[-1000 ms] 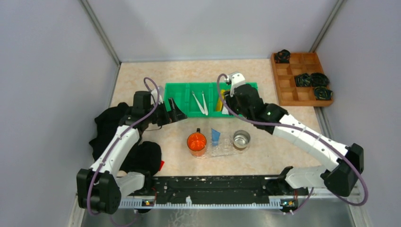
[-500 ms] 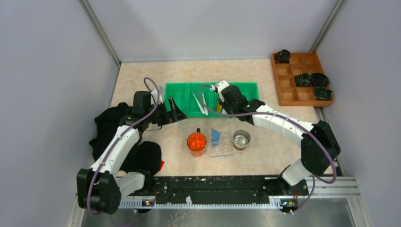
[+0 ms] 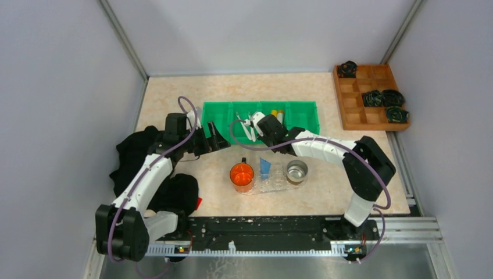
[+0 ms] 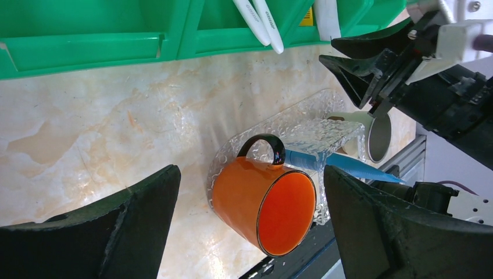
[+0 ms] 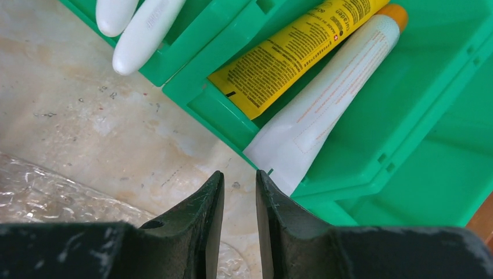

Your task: Prepare toiletry sets of a toothbrush and toothpaste on the tray

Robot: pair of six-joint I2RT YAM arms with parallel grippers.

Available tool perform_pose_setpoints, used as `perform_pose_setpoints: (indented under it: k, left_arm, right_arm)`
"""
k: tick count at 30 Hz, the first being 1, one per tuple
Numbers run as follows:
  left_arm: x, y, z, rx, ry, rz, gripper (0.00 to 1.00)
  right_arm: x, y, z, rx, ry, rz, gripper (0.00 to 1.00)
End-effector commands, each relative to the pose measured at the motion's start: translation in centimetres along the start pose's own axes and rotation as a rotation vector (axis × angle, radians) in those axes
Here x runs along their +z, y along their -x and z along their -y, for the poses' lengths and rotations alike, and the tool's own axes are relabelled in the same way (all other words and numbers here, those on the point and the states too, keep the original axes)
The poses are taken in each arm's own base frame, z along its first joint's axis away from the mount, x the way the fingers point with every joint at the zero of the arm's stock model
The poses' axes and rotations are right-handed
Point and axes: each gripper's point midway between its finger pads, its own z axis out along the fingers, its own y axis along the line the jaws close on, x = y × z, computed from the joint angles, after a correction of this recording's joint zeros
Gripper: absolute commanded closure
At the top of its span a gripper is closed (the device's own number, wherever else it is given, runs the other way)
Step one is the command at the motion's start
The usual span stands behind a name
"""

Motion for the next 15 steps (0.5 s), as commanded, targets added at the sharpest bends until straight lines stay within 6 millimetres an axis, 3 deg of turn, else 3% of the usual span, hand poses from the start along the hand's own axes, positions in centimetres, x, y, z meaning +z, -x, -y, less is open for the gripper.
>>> perform_pose_setpoints:
  k: [1, 15]
  left_arm:
    - [0.3, 0.1, 0.1, 0.024, -0.013, 0.002, 0.01]
    - [0.3, 0.1, -0.1, 0.024, -0.008, 0.001, 0.01]
  right_arm:
    - [0.0, 2.6, 0.8, 0.012, -0.041, 0.059, 0.74]
    - [1.9, 2.2, 2.5, 0.013, -0.155, 0.036, 0.74]
